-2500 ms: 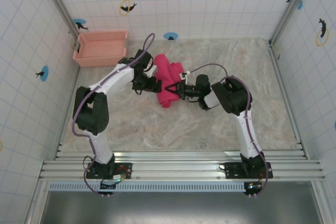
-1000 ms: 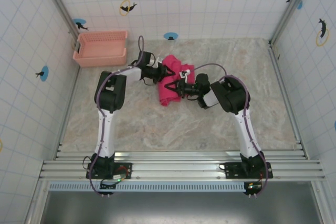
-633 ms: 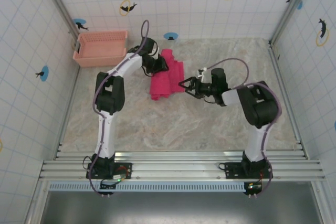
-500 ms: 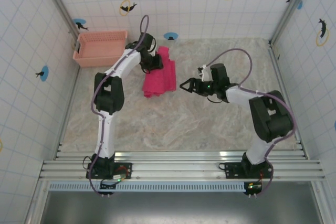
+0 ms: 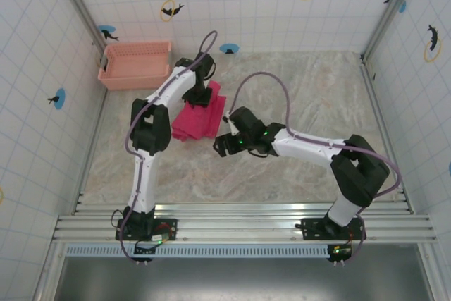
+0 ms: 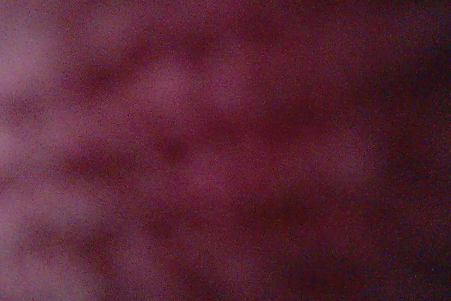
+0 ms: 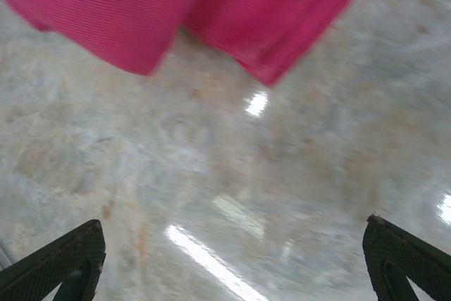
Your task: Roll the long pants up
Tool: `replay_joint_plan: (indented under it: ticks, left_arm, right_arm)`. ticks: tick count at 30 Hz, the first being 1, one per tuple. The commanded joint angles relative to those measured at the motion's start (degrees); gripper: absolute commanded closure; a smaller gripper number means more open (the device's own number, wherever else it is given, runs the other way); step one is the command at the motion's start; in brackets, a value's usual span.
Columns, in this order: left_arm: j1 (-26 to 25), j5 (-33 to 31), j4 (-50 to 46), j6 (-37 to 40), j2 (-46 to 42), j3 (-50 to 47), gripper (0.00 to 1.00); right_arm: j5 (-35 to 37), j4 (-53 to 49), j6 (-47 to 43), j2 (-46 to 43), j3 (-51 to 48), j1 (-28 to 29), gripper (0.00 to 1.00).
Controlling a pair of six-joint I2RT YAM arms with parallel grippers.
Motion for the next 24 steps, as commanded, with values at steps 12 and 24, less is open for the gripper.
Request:
replay_joint_plan:
  ticks: [12, 24]
  left_arm:
    - [-0.3, 4.8, -2.9, -1.8, -2.0, -5.3, 1.0]
    - [0.7, 8.9, -0.1, -2.7, -4.1, -9.3, 1.0]
  right_arm:
    - [88.3, -33.8, -2.2, 18.3, 36.1, 24.1, 0.03]
    - [49.7, -32.2, 10.3, 17.6, 31.2, 17.7, 0.2]
